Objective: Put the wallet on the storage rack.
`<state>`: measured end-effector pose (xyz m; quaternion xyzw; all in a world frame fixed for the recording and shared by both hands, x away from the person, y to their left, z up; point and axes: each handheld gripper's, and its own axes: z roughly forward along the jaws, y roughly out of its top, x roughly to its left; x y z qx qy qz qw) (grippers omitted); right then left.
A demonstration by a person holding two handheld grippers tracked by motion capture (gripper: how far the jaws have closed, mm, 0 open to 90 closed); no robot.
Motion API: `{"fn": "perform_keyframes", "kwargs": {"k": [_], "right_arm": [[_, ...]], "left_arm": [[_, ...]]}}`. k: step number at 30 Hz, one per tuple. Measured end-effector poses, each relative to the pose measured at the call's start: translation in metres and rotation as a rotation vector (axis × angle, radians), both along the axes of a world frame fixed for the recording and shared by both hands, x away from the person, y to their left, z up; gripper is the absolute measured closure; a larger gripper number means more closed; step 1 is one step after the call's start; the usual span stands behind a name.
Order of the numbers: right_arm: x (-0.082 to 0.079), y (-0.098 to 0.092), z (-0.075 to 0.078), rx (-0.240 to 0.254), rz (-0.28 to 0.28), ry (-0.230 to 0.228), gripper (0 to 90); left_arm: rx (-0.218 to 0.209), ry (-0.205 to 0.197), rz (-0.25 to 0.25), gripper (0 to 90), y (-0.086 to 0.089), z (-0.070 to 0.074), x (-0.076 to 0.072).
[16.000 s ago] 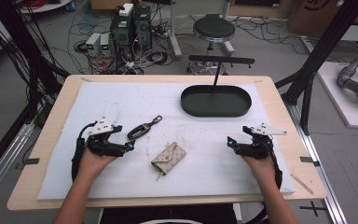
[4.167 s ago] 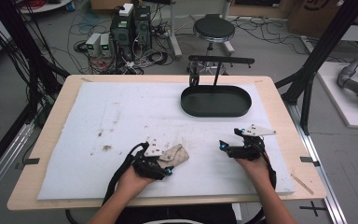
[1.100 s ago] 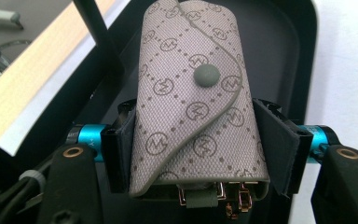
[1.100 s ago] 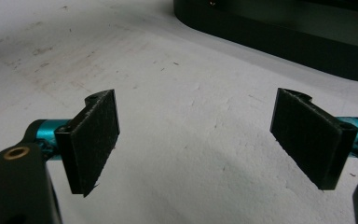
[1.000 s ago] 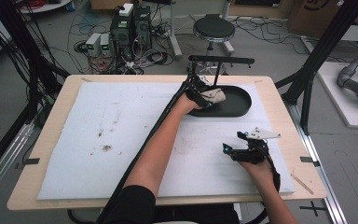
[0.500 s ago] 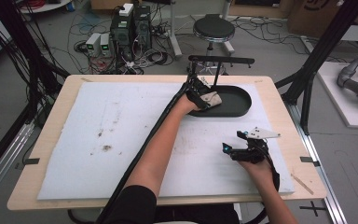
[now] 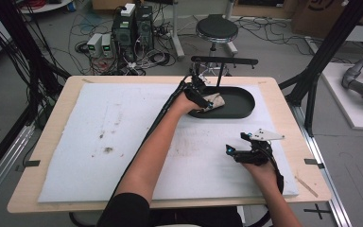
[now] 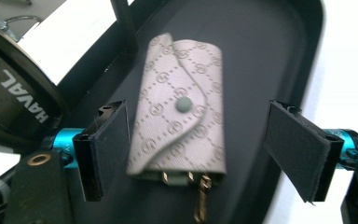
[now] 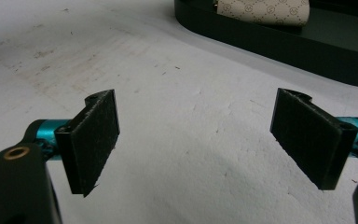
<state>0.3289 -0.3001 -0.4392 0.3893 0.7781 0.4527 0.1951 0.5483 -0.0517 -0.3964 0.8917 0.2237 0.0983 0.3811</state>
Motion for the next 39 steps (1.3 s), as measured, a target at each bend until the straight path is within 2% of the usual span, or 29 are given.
{"fn": "perform_keyframes", "kwargs": {"k": [2,7,11,16,22,27,29,32,33,39], "right_arm": [[0.0,0.001,0.0,0.003,-0.004,0.008,15.8],[0.0,0.003,0.001,-0.001,-0.003,-0.002,15.8],[0.0,0.004,0.001,-0.003,-0.005,-0.003,15.8],[0.002,0.004,0.001,0.002,-0.015,-0.004,15.8],[0.002,0.005,0.002,0.004,-0.014,-0.009,15.8],[0.003,0.007,0.002,0.004,-0.012,-0.01,15.8],[0.003,0.008,0.002,0.006,-0.011,-0.01,15.8],[0.004,0.008,0.002,0.005,-0.011,-0.013,15.7],[0.004,0.009,0.002,0.006,-0.01,-0.014,15.8],[0.004,0.011,0.002,-0.001,-0.002,-0.012,15.8]], "left_arm": [[-0.008,-0.01,-0.003,22.8,0.006,0.005,-0.005],[-0.058,-0.025,-0.003,22.8,0.024,0.018,-0.017],[-0.069,-0.029,-0.011,22.1,0.038,0.023,-0.029],[-0.095,-0.031,-0.01,22.1,0.06,0.025,-0.049],[-0.147,-0.037,0.029,22.1,0.089,0.02,-0.072],[-0.155,-0.055,0.031,22.1,0.108,0.019,-0.088],[-0.147,-0.069,0.048,22.1,0.114,0.019,-0.094],[-0.154,-0.062,0.058,22.1,0.124,0.017,-0.102],[-0.148,-0.071,0.058,22.2,0.128,0.017,-0.107],[-0.181,-0.081,0.064,22.1,0.148,0.015,-0.13]]}}
